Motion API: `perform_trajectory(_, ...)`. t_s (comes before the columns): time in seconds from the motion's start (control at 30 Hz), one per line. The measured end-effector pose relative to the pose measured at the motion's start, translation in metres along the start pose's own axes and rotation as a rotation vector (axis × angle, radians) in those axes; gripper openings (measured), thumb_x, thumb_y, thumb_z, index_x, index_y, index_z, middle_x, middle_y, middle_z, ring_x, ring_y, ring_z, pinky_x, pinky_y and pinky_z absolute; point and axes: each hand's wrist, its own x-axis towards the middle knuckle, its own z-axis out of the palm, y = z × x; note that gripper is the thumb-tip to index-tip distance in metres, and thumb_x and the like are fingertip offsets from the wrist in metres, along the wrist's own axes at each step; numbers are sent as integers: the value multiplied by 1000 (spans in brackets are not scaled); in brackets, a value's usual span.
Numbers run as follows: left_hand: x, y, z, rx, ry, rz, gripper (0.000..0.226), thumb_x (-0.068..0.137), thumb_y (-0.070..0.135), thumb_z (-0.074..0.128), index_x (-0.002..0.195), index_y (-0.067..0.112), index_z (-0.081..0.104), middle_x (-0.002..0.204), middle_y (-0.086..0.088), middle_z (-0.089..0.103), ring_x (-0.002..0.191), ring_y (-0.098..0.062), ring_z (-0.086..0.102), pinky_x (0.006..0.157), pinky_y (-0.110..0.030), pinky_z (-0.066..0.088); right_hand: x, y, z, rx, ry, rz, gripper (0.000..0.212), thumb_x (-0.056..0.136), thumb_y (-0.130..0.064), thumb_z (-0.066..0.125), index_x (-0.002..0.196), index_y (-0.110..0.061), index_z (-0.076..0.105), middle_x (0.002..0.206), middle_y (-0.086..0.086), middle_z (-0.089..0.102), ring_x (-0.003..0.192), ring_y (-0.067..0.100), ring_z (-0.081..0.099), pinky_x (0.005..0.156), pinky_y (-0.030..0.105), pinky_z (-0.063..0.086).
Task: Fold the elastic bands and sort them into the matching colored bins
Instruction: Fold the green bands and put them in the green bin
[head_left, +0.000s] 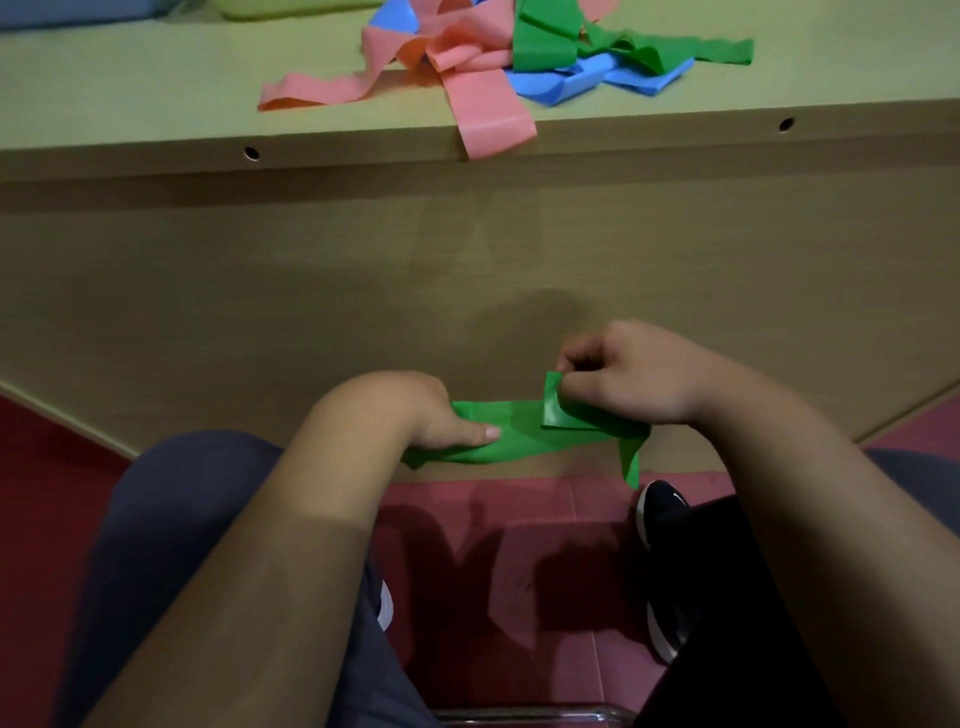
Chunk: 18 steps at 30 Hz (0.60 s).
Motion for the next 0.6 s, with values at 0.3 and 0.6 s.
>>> perform_trajectory(0.3, 4, -10, -4, -21, -107, 24, 104, 80, 97, 41, 137, 14, 68, 139, -8, 66, 119, -28, 65, 95, -33, 48, 3, -4, 3, 154, -50, -15, 17, 95, -27, 63, 84, -14, 67, 67, -4, 59, 60, 11, 52, 59, 32, 40)
perform_trajectory(0.6, 4, -16, -5, -610, 436, 294, 35, 97, 61, 65, 103, 28, 74, 100, 5, 76, 95, -19, 71, 88, -39, 58, 3, -8, 4, 707, 79, -13, 22, 102, -12, 62, 83, -20, 67, 71, 0, 59, 63, 9, 52, 55, 22, 39)
